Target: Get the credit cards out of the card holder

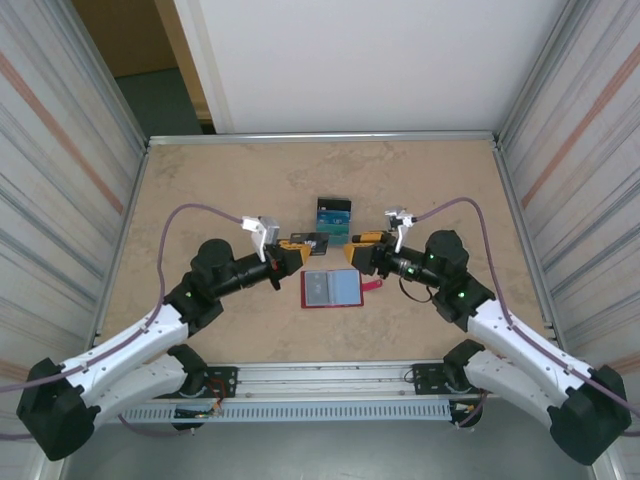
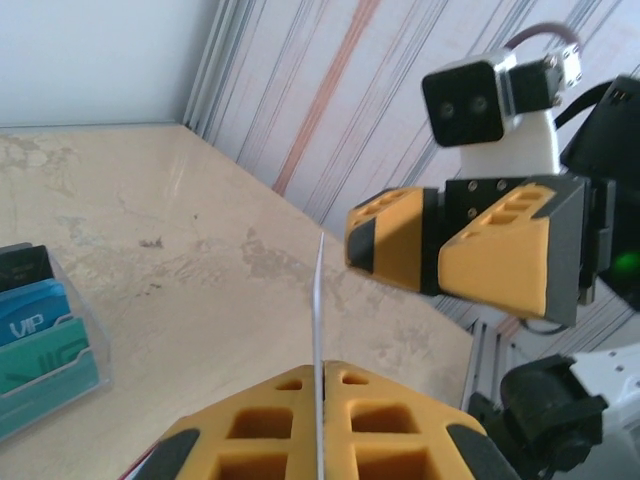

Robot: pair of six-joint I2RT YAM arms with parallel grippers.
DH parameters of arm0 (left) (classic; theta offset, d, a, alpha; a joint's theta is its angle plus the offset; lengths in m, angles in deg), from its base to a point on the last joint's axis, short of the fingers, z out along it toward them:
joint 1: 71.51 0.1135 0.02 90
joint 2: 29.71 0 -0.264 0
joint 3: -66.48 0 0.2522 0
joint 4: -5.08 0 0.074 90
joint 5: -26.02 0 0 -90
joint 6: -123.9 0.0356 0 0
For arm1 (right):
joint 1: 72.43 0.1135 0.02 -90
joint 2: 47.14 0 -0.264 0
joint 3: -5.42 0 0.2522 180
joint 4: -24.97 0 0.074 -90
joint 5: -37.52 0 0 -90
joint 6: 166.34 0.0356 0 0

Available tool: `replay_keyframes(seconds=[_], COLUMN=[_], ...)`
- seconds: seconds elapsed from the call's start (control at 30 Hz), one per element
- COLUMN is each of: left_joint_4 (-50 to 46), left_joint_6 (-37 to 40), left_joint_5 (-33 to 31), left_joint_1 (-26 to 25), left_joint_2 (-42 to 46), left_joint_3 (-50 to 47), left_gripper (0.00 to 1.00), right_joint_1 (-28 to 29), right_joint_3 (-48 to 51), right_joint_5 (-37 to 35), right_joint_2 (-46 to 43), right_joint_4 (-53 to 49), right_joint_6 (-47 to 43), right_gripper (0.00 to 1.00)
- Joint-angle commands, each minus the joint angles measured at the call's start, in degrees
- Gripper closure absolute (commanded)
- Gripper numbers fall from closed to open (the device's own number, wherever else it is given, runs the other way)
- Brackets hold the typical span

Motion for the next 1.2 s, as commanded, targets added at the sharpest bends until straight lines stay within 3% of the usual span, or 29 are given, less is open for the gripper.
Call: replay_keyframes(seconds=[0.0, 0.23, 0.33, 0.43, 0.57, 0.6, 0.7, 0.8, 0.87, 1.03, 1.17], left_joint_4=[8.6, 12.4, 13.5, 13.9, 13.2, 12.5, 8.2, 0.0, -7.1, -22.8, -29.5], left_joint_6=[-5.8, -7.7, -8.1, -8.3, -8.3, -8.2, -6.4, -2.2, 2.0, 11.6, 18.1], left_joint_5=[-0.2, 1.6, 2.3, 2.5, 1.9, 1.9, 2.1, 2.2, 2.0, -1.8, 1.1], left_joint_1=[-0.4, -0.6, -0.7, -0.7, -0.7, -0.7, -0.7, -0.6, -0.6, -0.5, -0.6], left_joint_2=[-0.9, -3.5, -4.1, -4.3, -3.6, -3.5, -2.7, -0.6, 1.4, 4.8, 4.5], left_joint_3=[-0.4, 0.0, -0.1, -0.4, -0.7, -0.6, 0.6, 3.3, 6.0, 12.6, 16.8], left_gripper=[1.00, 1.00, 1.00, 1.00, 1.00, 1.00, 0.83, 0.45, 0.30, 0.10, 0.11], right_joint_1=[1.6, 4.1, 4.6, 4.5, 4.6, 4.6, 4.8, 4.7, 4.7, 4.7, 4.7], right_joint_3=[-3.3, -7.5, -8.5, -8.5, -8.6, -8.5, -8.0, -8.3, -8.7, -10.4, -12.0], right_joint_5=[4.2, 9.7, 9.9, 10.0, 10.2, 9.9, 8.2, 6.2, 5.2, 6.5, 8.8], right_joint_2=[3.4, 11.5, 12.5, 12.5, 11.2, 10.7, 8.3, 4.9, 3.1, -0.4, -1.1], right_joint_4=[8.1, 13.9, 13.4, 13.4, 11.6, 10.8, 7.0, 0.1, -5.2, -16.8, -22.7], right_joint_6=[2.7, 2.8, 1.4, 0.9, -0.6, -1.3, -4.2, -8.2, -11.3, -18.4, -22.6], right_gripper=[0.45, 0.44, 0.53, 0.69, 1.00, 1.00, 1.00, 1.00, 1.00, 1.00, 1.00])
